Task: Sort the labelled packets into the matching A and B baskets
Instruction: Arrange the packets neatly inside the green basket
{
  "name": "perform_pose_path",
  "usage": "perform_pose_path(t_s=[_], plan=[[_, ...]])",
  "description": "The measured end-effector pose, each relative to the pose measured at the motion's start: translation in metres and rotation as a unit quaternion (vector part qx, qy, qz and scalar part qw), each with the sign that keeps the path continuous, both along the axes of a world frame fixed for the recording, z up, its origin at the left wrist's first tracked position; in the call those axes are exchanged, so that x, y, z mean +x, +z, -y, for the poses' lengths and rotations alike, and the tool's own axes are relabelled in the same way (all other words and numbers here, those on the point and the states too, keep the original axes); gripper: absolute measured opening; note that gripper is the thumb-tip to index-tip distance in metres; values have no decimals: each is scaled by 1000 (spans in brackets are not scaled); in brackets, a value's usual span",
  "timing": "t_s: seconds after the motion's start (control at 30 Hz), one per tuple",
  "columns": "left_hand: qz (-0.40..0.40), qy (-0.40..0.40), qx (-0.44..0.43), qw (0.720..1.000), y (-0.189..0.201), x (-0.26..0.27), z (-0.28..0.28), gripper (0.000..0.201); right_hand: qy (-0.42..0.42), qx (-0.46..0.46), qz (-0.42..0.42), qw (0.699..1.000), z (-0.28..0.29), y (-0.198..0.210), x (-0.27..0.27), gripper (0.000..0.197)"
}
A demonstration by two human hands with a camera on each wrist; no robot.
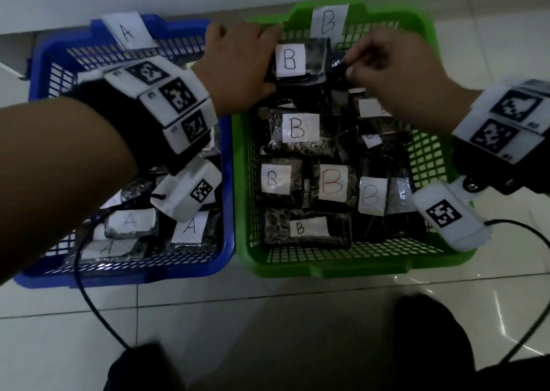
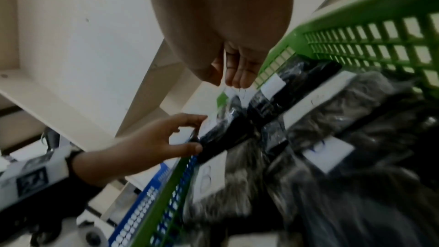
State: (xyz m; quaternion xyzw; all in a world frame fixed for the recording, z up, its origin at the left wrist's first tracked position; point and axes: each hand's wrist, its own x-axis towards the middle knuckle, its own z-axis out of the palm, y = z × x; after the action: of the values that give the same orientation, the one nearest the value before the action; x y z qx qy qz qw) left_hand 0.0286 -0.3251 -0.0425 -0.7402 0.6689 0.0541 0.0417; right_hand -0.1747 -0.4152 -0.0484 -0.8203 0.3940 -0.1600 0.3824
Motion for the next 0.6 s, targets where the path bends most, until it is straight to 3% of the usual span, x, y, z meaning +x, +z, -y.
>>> perform_pose_path(t_s=[0.07, 0.13, 0.2, 0.27, 0.33, 0.4, 0.5, 0.6], plan=[[-7, 9, -26, 1000, 3, 3, 3, 65, -48, -17, 35, 998, 10, 10, -2, 16], [-47, 15, -44, 998, 12, 0, 5, 76, -62, -43, 46, 996, 19, 23, -6, 22], [-136, 7, -80, 987, 18, -10, 8, 75, -3, -72, -19, 997, 24, 35, -11, 43], [-231, 18, -112, 966, 18, -24, 12, 64, 111, -111, -115, 981, 24, 41, -12, 66], [-309, 42, -110, 944, 15, -39, 14, 56, 197, -139, -176, 954, 25, 34, -10, 75], [-350, 47, -87, 932, 8, -46, 13, 54, 205, -145, -227, 941, 27, 21, -11, 75], [-315, 25, -20, 948, 4, -43, 4, 72, 211, -207, -323, 899, 32, 6, -21, 79], [-137, -47, 77, 986, 1, -38, -7, 76, 157, -194, -363, 898, 33, 0, -27, 83]])
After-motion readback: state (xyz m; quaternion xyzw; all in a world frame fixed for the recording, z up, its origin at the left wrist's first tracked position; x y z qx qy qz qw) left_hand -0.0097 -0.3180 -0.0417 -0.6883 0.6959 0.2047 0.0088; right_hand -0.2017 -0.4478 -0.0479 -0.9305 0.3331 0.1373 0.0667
